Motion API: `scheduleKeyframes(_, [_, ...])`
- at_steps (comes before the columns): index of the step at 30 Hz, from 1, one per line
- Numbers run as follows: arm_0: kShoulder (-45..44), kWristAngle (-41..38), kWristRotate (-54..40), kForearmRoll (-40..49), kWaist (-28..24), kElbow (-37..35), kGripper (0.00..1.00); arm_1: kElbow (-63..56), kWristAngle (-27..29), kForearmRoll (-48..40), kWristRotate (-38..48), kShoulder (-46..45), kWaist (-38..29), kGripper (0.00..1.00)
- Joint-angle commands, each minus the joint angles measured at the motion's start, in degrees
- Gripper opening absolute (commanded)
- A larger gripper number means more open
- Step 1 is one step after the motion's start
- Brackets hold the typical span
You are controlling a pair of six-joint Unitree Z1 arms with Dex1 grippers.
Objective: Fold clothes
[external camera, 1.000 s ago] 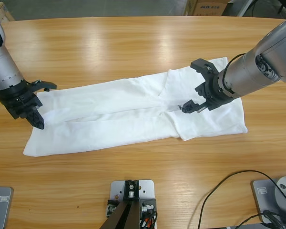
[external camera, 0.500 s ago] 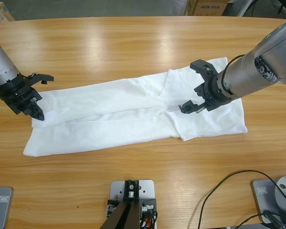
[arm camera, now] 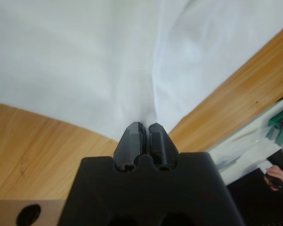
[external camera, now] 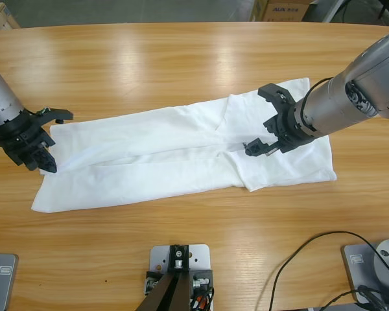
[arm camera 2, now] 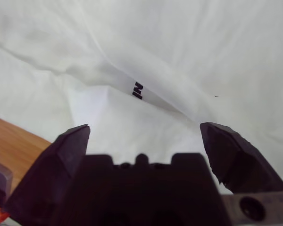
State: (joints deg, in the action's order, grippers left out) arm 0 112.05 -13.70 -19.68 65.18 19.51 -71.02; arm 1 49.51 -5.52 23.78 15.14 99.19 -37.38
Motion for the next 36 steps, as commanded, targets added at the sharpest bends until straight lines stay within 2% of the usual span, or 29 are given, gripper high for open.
scheduleKeyframes(1, [4.74,1.96,-1.92,1.10,5.96,1.24,0.000,-2.15,-0.77,-0.75,0.68,0.42,-0.77,0.950])
scheduleKeyframes(13, [5.94,10.40,-1.36,2.84,6.31,3.19,0.000,-2.31,-0.54,-1.33,0.68,0.93,-0.77,0.952])
scheduleKeyframes(22, [8.13,10.72,-1.34,2.84,7.63,2.84,0.009,-3.64,-0.10,-1.05,0.70,-0.46,-0.77,0.954])
scheduleKeyframes(23, [7.83,10.63,-1.36,2.84,7.54,2.64,0.238,-3.72,-0.10,-1.01,0.72,-0.67,-0.77,0.954])
scheduleKeyframes(24, [7.20,9.91,-1.50,2.77,7.45,2.47,0.624,-3.72,-0.08,-0.94,0.68,-0.90,-0.77,0.954])
scheduleKeyframes(25, [5.97,8.76,-1.66,2.76,7.33,2.31,0.871,-3.72,-0.03,-0.89,0.68,-1.11,-0.77,0.954])
scheduleKeyframes(26, [4.41,8.01,-1.83,2.79,7.05,2.29,0.935,-3.72,0.11,-0.82,0.70,-1.41,-0.77,0.954])
scheduleKeyframes(31, [-5.65,6.02,-0.39,3.55,6.24,3.47,0.959,-2.70,1.41,-0.40,0.77,-4.15,-0.77,0.954])
scheduleKeyframes(36, [-7.67,4.65,0.91,3.55,6.41,3.75,0.961,3.25,8.41,1.73,1.17,-5.75,-0.77,0.954])
